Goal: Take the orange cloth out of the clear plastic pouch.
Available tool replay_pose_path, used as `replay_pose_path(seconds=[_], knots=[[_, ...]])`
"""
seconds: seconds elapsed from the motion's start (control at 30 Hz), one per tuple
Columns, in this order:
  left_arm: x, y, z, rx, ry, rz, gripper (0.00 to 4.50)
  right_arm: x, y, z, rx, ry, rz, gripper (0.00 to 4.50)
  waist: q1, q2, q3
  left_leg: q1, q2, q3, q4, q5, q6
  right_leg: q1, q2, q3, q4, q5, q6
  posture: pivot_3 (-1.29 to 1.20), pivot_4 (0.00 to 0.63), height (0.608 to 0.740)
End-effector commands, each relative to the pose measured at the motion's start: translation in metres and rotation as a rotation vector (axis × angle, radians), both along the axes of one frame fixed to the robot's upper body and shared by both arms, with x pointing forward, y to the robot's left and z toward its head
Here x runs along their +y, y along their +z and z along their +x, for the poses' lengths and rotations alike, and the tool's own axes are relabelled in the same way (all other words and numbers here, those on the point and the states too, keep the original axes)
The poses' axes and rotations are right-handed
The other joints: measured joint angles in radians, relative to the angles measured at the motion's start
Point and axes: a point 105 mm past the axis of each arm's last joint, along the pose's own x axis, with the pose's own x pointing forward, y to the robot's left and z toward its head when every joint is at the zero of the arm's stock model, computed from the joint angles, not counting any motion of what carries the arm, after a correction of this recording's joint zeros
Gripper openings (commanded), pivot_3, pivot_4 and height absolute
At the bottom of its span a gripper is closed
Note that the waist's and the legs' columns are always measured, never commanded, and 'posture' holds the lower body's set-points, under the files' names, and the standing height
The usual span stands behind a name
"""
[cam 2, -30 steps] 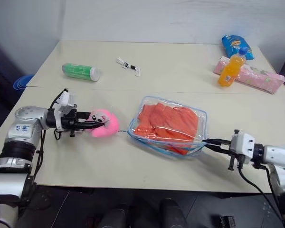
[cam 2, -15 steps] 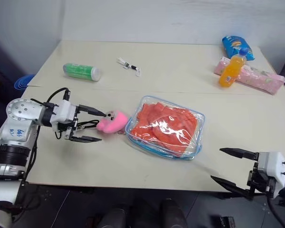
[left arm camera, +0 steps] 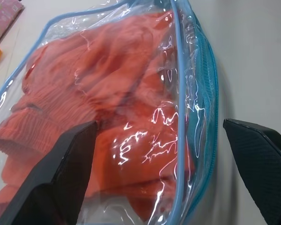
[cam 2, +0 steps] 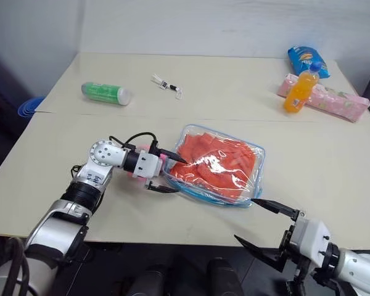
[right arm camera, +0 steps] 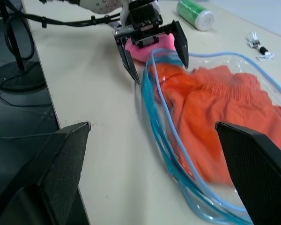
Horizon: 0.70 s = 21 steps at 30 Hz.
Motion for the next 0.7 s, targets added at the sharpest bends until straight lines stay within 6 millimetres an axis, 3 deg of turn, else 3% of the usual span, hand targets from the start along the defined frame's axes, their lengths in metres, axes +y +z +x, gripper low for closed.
replay_pose_path(seconds=[0.03,0.27,0.43,0.57,0.7], knots=[[-0.008,0.007,0.000,-0.017,-0.042,-0.016,3.70,0.004,0.004,-0.002,-0.043,-0.012,0.007,4.50,0.001,0.000,0.000,0.000,0.000,0.000,0.000,0.000,0.000,0.000,0.000,0.000,0.000,0.000,0.000,0.00,0.150,0.740],[-0.009,0.009,0.007,0.023,0.011,-0.048,1.59,0.004,0.000,-0.001,-0.038,-0.021,0.009,4.50,0.001,0.000,0.000,0.000,0.000,0.000,0.001,0.000,0.000,0.001,0.000,0.000,0.000,0.000,0.000,0.00,0.150,0.740],[-0.017,0.022,0.004,0.243,0.041,-0.200,0.15,0.008,0.000,0.002,-0.034,0.001,0.019,4.50,0.001,0.000,0.000,0.000,0.000,0.000,0.001,0.000,0.000,0.001,0.000,0.000,0.001,0.000,0.000,0.00,0.150,0.740],[-0.019,0.035,0.002,0.509,0.102,-0.311,0.04,0.020,-0.003,-0.002,0.000,0.071,-0.006,4.50,0.000,0.000,0.000,0.000,0.000,-0.001,0.001,0.000,0.000,0.001,0.000,0.000,0.001,0.000,0.000,0.00,0.150,0.740],[-0.020,0.039,0.010,0.592,0.218,-0.360,0.04,0.040,-0.006,0.003,0.078,0.113,0.004,4.50,-0.002,0.000,0.000,0.000,0.000,-0.001,0.001,0.000,0.000,0.001,0.000,0.000,0.001,0.000,0.000,0.00,0.150,0.740]])
